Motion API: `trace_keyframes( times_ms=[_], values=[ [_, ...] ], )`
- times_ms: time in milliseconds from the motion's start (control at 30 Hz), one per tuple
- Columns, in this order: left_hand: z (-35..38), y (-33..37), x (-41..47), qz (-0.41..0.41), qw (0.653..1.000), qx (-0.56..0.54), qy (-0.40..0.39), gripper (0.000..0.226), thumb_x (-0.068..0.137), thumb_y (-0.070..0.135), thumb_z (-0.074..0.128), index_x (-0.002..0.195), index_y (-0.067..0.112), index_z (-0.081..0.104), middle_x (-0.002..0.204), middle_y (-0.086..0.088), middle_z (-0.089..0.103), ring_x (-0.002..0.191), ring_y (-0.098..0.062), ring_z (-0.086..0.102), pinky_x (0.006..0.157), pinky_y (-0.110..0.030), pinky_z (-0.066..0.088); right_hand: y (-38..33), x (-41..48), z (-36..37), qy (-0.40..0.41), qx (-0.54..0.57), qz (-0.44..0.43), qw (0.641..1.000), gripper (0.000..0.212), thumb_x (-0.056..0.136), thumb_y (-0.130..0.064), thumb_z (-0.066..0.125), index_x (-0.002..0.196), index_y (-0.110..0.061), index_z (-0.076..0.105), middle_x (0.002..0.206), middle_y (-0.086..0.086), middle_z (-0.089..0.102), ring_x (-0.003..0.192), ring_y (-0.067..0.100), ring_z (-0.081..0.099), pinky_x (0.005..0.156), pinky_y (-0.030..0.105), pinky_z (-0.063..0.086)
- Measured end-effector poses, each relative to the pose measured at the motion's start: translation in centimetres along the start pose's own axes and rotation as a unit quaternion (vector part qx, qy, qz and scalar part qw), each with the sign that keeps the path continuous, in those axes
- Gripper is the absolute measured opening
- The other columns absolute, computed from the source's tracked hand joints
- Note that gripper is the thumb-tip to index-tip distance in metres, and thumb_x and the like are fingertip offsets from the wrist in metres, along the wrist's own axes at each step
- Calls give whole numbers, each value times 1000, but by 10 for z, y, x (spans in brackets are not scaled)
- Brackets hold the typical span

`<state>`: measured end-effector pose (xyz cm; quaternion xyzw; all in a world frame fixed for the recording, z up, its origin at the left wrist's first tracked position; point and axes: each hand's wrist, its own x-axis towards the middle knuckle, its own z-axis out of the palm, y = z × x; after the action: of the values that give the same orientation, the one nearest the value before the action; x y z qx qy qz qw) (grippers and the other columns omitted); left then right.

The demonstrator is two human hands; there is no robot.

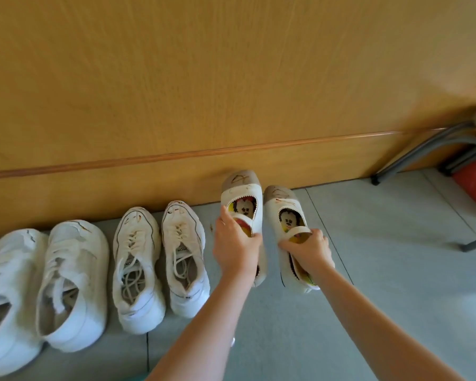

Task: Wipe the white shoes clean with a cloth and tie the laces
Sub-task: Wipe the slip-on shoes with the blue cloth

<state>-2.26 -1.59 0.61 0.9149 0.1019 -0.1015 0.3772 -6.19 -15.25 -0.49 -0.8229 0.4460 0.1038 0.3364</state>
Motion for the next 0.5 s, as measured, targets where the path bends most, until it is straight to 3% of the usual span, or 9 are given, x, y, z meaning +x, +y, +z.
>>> trace_keyframes(
  times_ms=[333, 500],
  values=[
    [-146, -32, -101, 29, 998, -33, 42, 94, 71, 38, 76, 146, 21, 22, 141, -1, 43, 124, -22, 47, 86, -37, 46, -53, -150, -39, -72, 50, -68, 994, 92, 59, -45, 82, 129, -8, 35, 122, 9, 45, 113, 30, 50, 93, 48, 48],
    [-202, -93, -152, -27, 997, -41, 57, 88, 71, 33, 76, 143, 18, 27, 130, -7, 49, 115, -28, 52, 81, -38, 44, -54, -232, -12, -151, 23, -60, 986, 98, 55, -47, 84, 130, -8, 33, 125, 11, 47, 114, 30, 50, 95, 46, 47]
  ],
)
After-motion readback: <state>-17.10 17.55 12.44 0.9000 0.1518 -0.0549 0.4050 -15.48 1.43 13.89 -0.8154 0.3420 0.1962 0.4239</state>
